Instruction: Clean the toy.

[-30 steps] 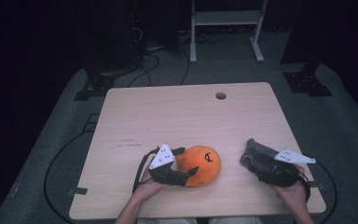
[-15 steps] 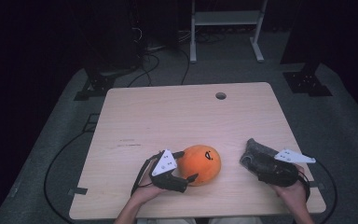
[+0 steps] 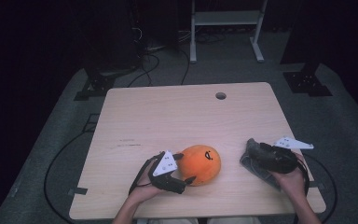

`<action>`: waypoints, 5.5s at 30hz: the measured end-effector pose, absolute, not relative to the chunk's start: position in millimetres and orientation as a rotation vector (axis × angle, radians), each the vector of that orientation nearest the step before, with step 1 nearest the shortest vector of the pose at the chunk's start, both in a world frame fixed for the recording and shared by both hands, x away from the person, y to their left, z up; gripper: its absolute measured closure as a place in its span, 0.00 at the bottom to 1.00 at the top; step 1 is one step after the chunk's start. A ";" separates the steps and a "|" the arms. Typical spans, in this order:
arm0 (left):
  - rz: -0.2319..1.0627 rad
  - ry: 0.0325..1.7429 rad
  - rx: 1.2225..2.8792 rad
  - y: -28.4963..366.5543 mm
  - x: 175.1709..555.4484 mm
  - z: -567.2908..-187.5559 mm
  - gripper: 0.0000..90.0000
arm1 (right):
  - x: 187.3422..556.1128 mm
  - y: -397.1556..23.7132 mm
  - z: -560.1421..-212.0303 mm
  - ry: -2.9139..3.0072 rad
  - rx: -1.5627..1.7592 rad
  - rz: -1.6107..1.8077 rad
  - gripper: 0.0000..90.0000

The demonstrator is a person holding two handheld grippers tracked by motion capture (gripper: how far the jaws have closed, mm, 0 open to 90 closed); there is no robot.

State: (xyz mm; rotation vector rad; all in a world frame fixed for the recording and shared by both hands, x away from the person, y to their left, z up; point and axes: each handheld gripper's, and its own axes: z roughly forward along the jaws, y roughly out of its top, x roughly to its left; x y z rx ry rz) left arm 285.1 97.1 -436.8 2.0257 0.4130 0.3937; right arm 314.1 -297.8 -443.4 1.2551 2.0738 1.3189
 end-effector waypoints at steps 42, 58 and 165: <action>0.476 0.460 2.041 77.6 288.6 -449.2 0.33 | 286.4 -185.2 -414.0 2.381 0.777 1.256 0.83; 0.438 0.479 2.035 79.4 292.8 -451.0 0.33 | 292.0 -183.7 -426.4 2.381 0.829 1.287 0.84; 0.487 0.167 2.093 60.1 270.8 -439.9 0.29 | 295.8 -220.7 -425.6 2.445 0.927 1.464 0.84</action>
